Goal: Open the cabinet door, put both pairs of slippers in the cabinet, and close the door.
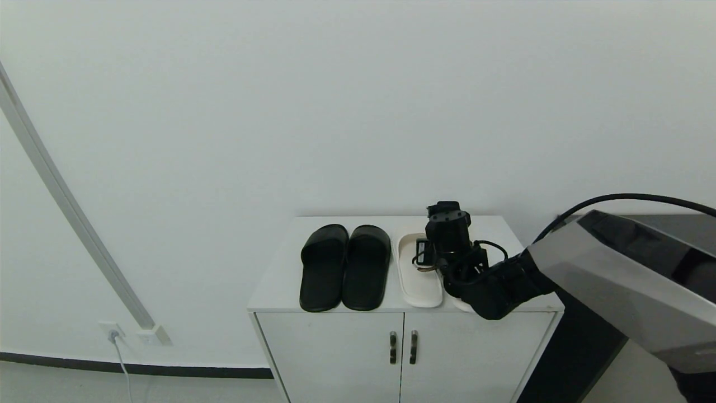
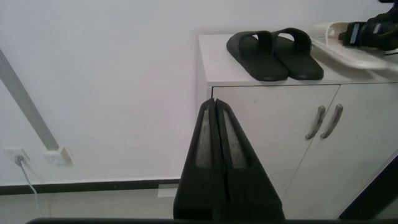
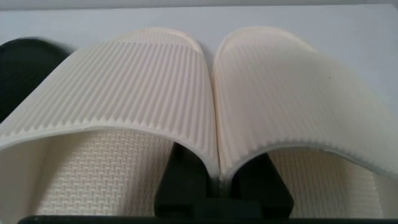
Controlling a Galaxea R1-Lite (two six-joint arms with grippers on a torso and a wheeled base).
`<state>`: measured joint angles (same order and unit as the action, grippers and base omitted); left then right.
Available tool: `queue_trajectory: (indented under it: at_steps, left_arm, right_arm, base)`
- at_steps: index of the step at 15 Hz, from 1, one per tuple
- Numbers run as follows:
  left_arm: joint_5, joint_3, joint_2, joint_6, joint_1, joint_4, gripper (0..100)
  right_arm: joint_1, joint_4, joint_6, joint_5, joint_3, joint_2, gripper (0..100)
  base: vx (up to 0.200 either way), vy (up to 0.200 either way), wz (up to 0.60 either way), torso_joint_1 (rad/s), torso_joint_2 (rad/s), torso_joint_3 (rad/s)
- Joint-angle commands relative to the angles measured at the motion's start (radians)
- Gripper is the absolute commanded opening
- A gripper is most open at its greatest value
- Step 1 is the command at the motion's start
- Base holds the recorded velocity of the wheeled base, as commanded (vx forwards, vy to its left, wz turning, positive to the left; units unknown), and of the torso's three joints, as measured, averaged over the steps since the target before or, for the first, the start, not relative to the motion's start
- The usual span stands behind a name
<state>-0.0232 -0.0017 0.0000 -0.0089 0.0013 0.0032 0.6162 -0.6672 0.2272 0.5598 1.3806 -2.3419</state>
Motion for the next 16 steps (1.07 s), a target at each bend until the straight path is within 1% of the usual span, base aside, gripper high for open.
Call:
queue_trajectory:
  at_steps: [1,3,4,5,7,9,11,13,16]
  left_arm:
    - [0.0,0.0,0.002,0.0,0.0,0.0,0]
    - [0.0,0.0,0.002,0.0,0.0,0.0,0]
    - [0.0,0.0,0.002,0.0,0.0,0.0,0]
    - [0.0,0.0,0.002,0.0,0.0,0.0,0]
    - [0.0,0.0,0.002,0.001,0.0,0.0,0]
    - [0.0,0.0,0.002,0.001,0.0,0.0,0]
    - [0.0,0.0,0.002,0.001,0.0,0.0,0]
    - [0.0,0.0,0.002,0.001,0.0,0.0,0]
    - [0.0,0.0,0.0,0.001,0.0,0.0,0]
  right_arm:
    - [0.036,-0.068,-0.06,-0.104,-0.233,0.24,0]
    - [0.062,-0.169,-0.114,-0.201,-0.427,0.363,0]
    - [0.071,-0.196,-0.12,-0.242,-0.497,0.408,0]
    - [0.086,-0.221,-0.121,-0.301,-0.595,0.464,0]
    - [0.108,-0.253,-0.131,-0.429,-0.736,0.561,0]
    - [0.112,-0.281,-0.169,-0.558,-0.854,0.651,0]
    - [0.116,-0.281,-0.186,-0.683,-0.925,0.72,0]
    - [0.122,-0.281,-0.186,-0.735,-0.948,0.734,0]
    - [0.134,-0.281,-0.184,-0.747,-0.951,0.727,0]
  base:
    - [0.0,0.0,0.0,0.0,0.0,0.0]
    - [0.0,0.0,0.0,0.0,0.0,0.0]
    - [0.0,0.0,0.0,0.0,0.0,0.0]
    - [0.0,0.0,0.0,0.0,0.0,0.0]
    - [0.0,0.0,0.0,0.0,0.0,0.0]
    - [0.0,0.0,0.0,0.0,0.0,0.0]
    - [0.0,0.0,0.0,0.0,0.0,0.0]
    - [0.0,0.0,0.0,0.0,0.0,0.0]
    - [0.0,0.0,0.0,0.0,0.0,0.0]
